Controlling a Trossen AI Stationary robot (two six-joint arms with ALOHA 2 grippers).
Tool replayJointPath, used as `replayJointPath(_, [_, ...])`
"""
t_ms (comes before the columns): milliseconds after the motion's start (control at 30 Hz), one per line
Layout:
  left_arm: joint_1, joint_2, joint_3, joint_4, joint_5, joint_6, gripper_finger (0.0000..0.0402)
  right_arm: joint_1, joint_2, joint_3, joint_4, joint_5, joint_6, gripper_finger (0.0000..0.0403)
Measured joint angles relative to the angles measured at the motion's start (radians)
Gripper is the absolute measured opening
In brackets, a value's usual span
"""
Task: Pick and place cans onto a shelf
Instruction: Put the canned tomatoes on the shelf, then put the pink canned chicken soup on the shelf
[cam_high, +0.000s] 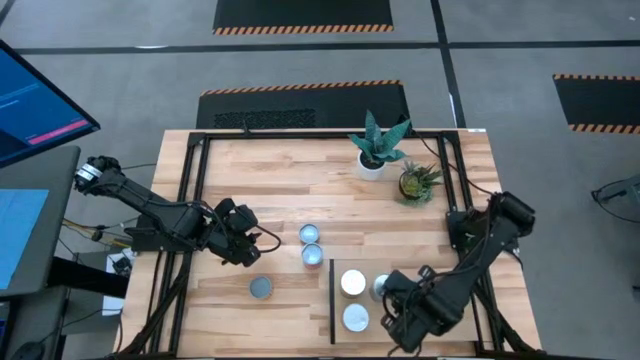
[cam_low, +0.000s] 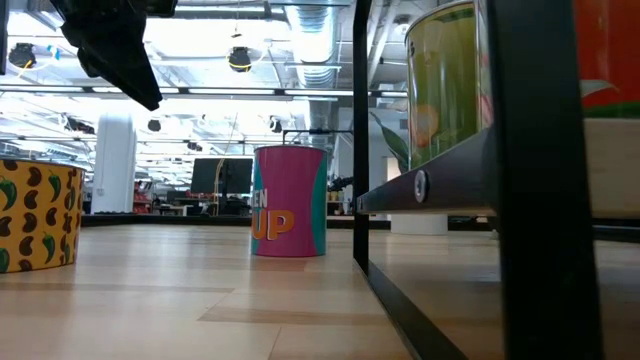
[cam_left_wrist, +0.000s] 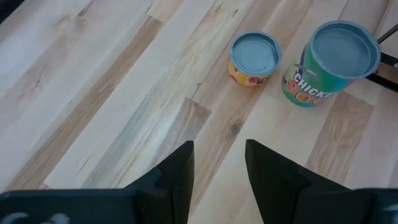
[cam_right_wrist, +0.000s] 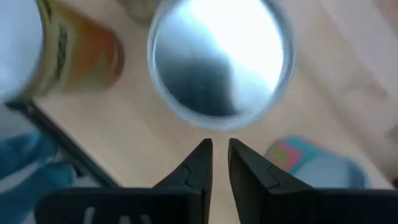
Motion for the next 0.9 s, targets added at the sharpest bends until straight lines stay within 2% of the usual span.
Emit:
replayJointPath(500, [0.0, 0.0, 0.0, 0.0, 0.0, 0.008, 0.0132, -0.059, -0.008, 0.0, 0.003, 0.026, -0.051, 0.0075])
replayJointPath(600, [0.0, 0.0, 0.0, 0.0, 0.004, 0.009, 0.0132, -0.056, -0.008, 0.005, 0.009, -0.016, -0.051, 0.0075])
replayJointPath(733, [0.0, 0.0, 0.0, -0.001, 0.036, 0.025, 0.0132, -0.038, -0.007, 0.061, -0.016, -0.05, -0.048, 0.0075])
replayJointPath(900, [0.0, 0.0, 0.0, -0.001, 0.051, 0.019, 0.0132, -0.018, -0.007, 0.228, -0.15, -0.039, -0.04, 0.0075])
